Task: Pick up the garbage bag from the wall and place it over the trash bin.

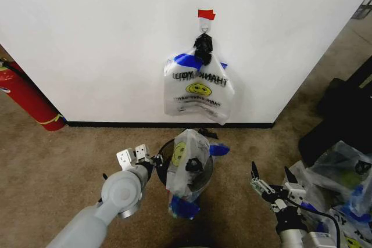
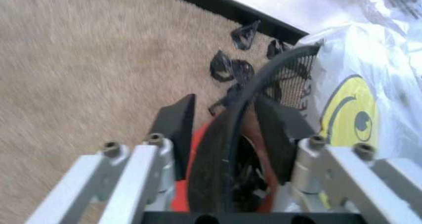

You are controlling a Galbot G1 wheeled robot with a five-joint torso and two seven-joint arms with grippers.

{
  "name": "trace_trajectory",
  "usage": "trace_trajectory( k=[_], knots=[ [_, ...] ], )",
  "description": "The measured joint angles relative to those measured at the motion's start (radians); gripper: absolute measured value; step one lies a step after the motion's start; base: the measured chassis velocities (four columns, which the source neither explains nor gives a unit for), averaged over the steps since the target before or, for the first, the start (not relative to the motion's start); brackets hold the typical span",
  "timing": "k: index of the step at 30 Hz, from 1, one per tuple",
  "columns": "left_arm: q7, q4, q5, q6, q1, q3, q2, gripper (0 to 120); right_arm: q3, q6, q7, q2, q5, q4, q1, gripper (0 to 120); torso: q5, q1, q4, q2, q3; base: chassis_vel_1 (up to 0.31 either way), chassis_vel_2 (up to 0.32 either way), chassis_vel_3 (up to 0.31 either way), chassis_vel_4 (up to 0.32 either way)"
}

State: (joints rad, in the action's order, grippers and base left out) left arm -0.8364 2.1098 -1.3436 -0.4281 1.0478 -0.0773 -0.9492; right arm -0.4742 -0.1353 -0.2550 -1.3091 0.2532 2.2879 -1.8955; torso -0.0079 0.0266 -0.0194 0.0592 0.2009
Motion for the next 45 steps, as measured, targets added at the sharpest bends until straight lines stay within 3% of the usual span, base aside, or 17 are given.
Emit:
trace_trajectory(
  k=[5, 10, 13, 15, 16, 17, 19, 20, 23, 29, 41, 45],
  knots=[
    [0.056, 0.05, 0.12, -0.031, 0.02, -0.025, 0.028, 58, 0.0, 0.003, -0.004, 0.0, 0.001, -0.007, 0.008, 100, 0.0, 0.0, 0.0001, 0.0, 0.0, 0.0, 0.0, 0.0, 0.0],
    [0.136, 0.156, 0.243, -0.056, 0.052, -0.048, 0.063, 76, -0.005, 0.018, -0.022, -0.003, 0.009, -0.01, 0.018, 100, -0.0002, 0.0, -0.0001, 0.0, 0.0, 0.0, 0.0, 0.0, 0.0],
    [0.328, 0.259, 0.588, -0.055, 0.125, 0.052, 0.129, 90, -0.014, 0.042, -0.053, -0.008, 0.016, -0.014, 0.034, 100, 0.0, 0.0, 0.0, 0.0, 0.0, 0.0, 0.0, 0.0, 0.0],
    [0.411, 0.272, 0.758, -0.038, 0.15, 0.106, 0.146, 97, -0.017, 0.058, -0.072, -0.014, 0.015, -0.015, 0.04, 100, -0.0001, 0.0, 0.0005, 0.0, 0.0, 0.0, 0.0, 0.0, 0.0],
    [0.411, 0.272, 0.758, -0.038, 0.15, 0.106, 0.146, 97, -0.017, 0.058, -0.072, -0.014, 0.015, -0.015, 0.04, 100, -0.0001, 0.0, 0.0005, 0.0, 0.0, 0.0, 0.0, 0.0, 0.0],
    [0.442, 0.272, 0.829, -0.031, 0.155, 0.13, 0.152, 98, -0.019, 0.065, -0.081, -0.018, 0.013, -0.015, 0.043, 100, -0.0002, 0.0, 0.0005, 0.0, 0.0, 0.0, 0.0, 0.0, 0.0],
    [0.53, 0.252, 1.017, -0.016, 0.134, 0.209, 0.165, 100, -0.025, 0.102, -0.126, -0.035, -0.003, -0.021, 0.055, 100, -0.0001, 0.0, 0.0004, 0.0, 0.0, 0.0, 0.0, 0.0, 0.0],
    [0.537, 0.244, 1.031, -0.016, 0.12, 0.222, 0.166, 100, -0.028, 0.107, -0.133, -0.037, -0.005, -0.022, 0.056, 100, -0.0001, 0.0, 0.0004, 0.0, 0.0, 0.0, 0.0, 0.0, 0.0],
    [0.562, 0.157, 1.06, -0.039, -0.053, 0.376, 0.158, 100, -0.053, 0.113, -0.145, -0.051, -0.041, -0.049, 0.064, 100, 0.0002, 0.0, -0.0005, 0.0, 0.0, 0.0, 0.0, 0.0, 0.0],
    [0.566, 0.091, 1.066, -0.074, -0.119, 0.503, 0.146, 100, -0.069, 0.133, -0.161, -0.05, -0.026, -0.059, 0.074, 100, 0.0, 0.0, 0.0002, 0.0, 0.0, 0.0, 0.0, 0.0, 0.0],
    [0.546, 0.026, 1.097, -0.077, -0.156, 0.54, 0.127, 100, -0.063, 0.152, -0.162, -0.046, -0.008, -0.053, 0.081, 100, 0.0, 0.0, 0.0002, 0.0, 0.0, 0.0, 0.0, 0.0, 0.0],
    [0.54, 0.003, 1.134, -0.053, -0.161, 0.545, 0.12, 91, -0.06, 0.16, -0.162, -0.044, 0.001, -0.042, 0.082, 100, -0.0001, 0.0, 0.0002, 0.0, 0.0, 0.0, 0.0, 0.0, 0.0]
  ],
)
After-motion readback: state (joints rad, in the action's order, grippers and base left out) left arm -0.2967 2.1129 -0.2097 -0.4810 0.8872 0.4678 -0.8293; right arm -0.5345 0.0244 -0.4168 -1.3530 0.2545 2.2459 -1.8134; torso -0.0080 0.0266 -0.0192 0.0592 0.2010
